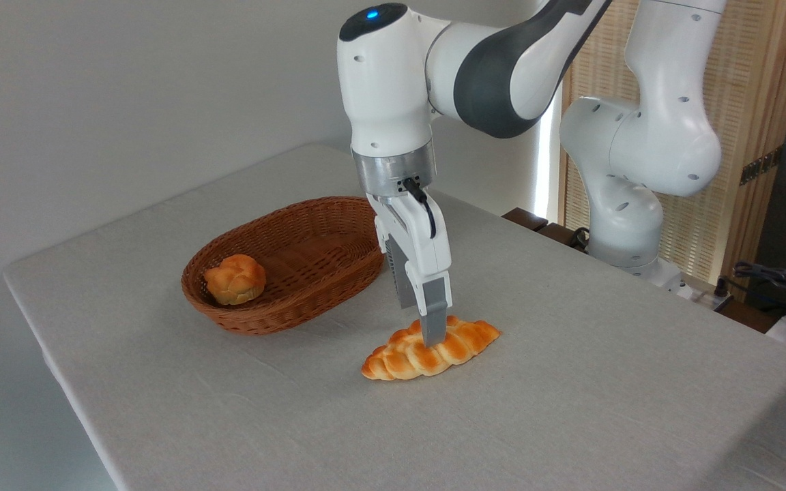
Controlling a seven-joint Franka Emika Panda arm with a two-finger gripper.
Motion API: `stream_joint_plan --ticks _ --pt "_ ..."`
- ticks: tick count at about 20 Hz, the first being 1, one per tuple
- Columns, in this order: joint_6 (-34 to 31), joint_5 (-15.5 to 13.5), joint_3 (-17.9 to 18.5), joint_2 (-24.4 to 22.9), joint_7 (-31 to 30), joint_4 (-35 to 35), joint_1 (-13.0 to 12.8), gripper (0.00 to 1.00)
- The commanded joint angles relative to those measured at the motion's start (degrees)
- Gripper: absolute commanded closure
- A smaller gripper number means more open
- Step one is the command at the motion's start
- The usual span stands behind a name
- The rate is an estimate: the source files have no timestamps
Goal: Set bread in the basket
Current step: 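Move the gripper over the braided bread roll and lower it, then close the gripper on the middle of the braided roll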
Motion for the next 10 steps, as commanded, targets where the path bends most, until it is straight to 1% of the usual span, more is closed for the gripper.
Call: stream_joint_plan --ticks 1,4,10 --pt "1.2 1.2 1.0 0.7 0.9 -0.4 -0.8 0.00" --pt "1.2 3.4 1.0 0.8 1.0 -0.4 -0.9 0.00" --pt "1.3 3.7 1.0 1.6 1.1 -0.4 -1.0 0.00"
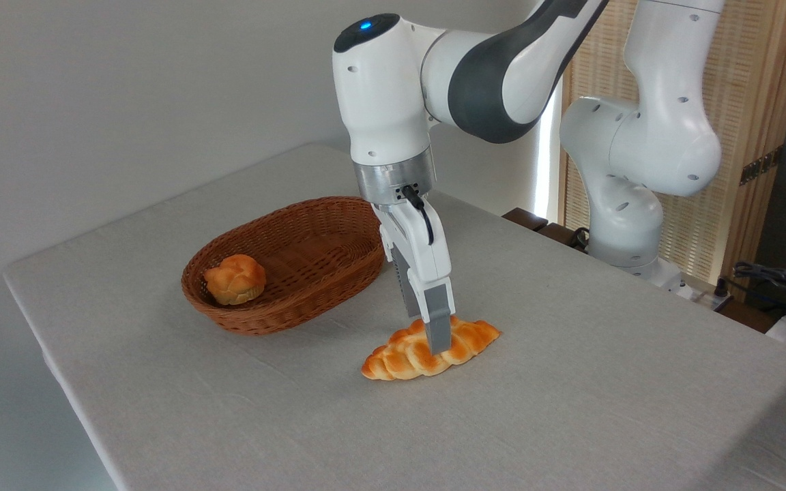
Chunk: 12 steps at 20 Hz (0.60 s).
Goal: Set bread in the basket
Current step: 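Close the gripper on the middle of the braided roll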
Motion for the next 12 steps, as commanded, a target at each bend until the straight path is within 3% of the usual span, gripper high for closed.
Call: stream_joint_plan --ticks 1,8,9,12 --pt "1.6 1.0 1.0 1.0 1.0 -0.3 -0.9 0.00" --pt "3.8 1.0 1.0 2.3 1.0 -1.4 -1.3 0.00" --pt "3.8 1.0 1.1 2.5 1.0 -1.4 -1.3 0.04" --pt "4.2 1.0 2.3 3.0 1.2 -1.4 -2.0 0.50"
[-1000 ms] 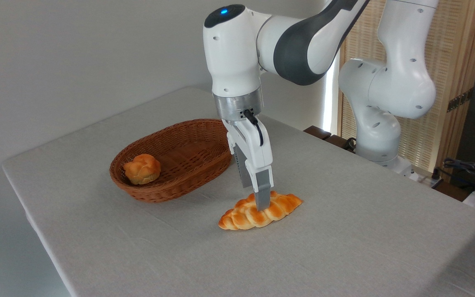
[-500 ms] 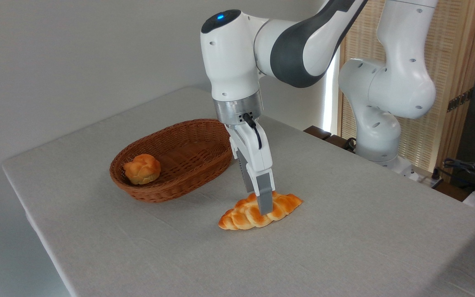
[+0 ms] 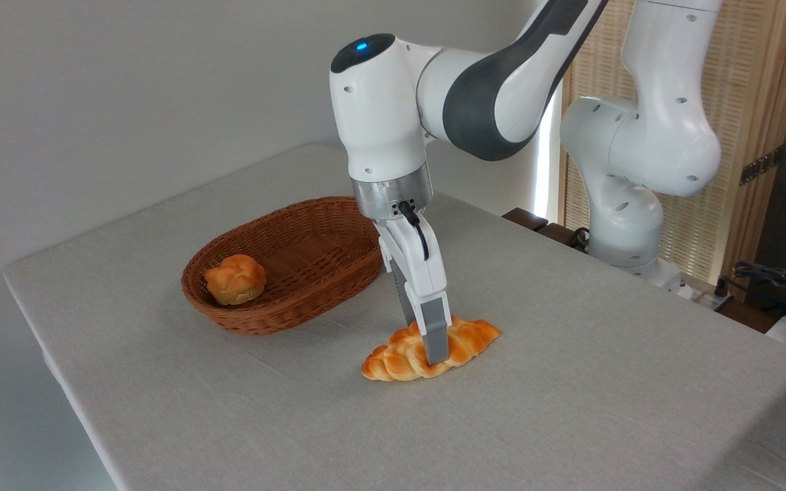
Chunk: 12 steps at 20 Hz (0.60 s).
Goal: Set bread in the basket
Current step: 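Close the gripper on the middle of the braided roll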
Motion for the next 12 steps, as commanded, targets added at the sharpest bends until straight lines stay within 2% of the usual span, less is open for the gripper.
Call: stream_joint_plan --ticks 1,2,3,5,12 --pt "1.8 0.8 1.9 1.2 1.5 -0.5 -1.5 0.64" --pt "1.8 0.8 2.0 1.4 1.8 -0.5 -1.5 0.72" --pt "1.8 1.6 2.0 1.5 1.8 -0.5 -1.5 0.76" --pt "1.8 5.0 1.9 1.5 1.7 -0.5 -1.5 0.76" --pt "0.8 4.8 2.2 1.9 1.2 0.1 -1.6 0.80"
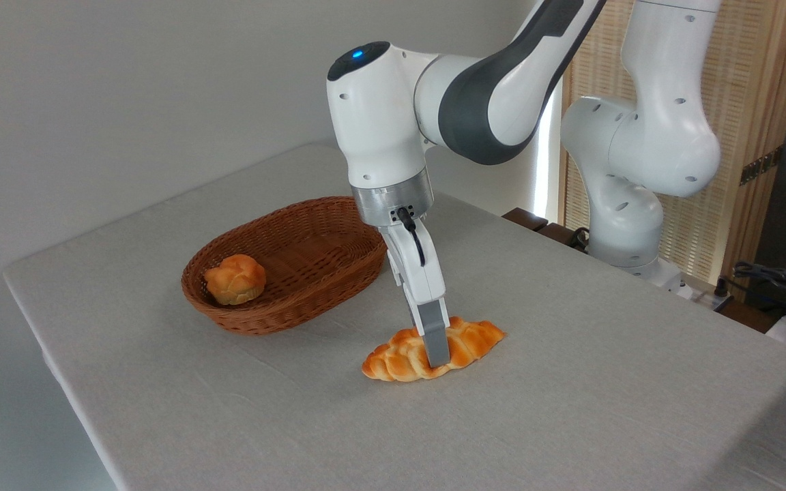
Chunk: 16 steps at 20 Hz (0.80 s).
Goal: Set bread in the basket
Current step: 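Close the gripper on the middle of the braided roll, then lift the braided roll and carry it over the wicker basket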
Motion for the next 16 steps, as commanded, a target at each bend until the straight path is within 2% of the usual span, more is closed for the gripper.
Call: stream_joint_plan --ticks 1,3,7,11,16 --pt "0.4 0.8 1.2 0.9 0.2 0.2 -0.6 0.80" --pt "-0.8 0.6 1.2 0.9 0.2 1.6 -0.8 0.80" --pt "-8.4 0.4 0.7 1.3 0.3 8.0 -1.7 0.83" --pt "-12.5 -2.5 0.5 2.0 0.3 12.5 -1.8 0.83" --pt "-24.0 -5.9 -0.5 2.2 0.0 21.6 -1.8 0.82"
